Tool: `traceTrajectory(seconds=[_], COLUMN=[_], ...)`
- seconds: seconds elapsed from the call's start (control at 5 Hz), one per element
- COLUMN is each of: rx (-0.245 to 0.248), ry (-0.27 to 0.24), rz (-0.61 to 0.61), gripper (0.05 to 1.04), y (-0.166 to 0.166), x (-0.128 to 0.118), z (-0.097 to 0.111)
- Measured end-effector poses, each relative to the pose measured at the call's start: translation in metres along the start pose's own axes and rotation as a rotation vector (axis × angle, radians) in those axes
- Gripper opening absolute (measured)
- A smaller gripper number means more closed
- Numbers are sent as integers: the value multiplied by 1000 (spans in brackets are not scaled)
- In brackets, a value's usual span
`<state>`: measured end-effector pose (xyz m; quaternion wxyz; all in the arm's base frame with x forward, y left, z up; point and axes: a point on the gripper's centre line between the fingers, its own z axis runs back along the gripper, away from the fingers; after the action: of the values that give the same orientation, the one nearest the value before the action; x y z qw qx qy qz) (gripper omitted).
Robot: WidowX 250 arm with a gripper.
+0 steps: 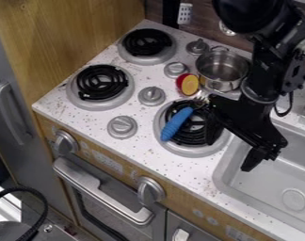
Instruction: Moved the blue fork to the left lower burner
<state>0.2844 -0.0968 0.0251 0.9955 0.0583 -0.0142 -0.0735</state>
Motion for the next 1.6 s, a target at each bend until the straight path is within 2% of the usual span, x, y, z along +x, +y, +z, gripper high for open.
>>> traceTrajectory(seconds=[0.2, 0.4, 0.8, 1.0, 1.2, 1.4, 1.6], rx=[8, 11, 36, 17, -14, -67, -116], ry=[34, 17, -14, -27, -9, 17, 71], rz=[-4, 40, 149, 206, 248, 295, 346], gripper=[999, 999, 999, 999, 999, 999, 948], y=[0, 20, 85, 113, 124, 126, 129], x=[-5, 2, 34, 47, 55, 65, 66], z=[-10, -13, -29, -39, -57, -75, -92])
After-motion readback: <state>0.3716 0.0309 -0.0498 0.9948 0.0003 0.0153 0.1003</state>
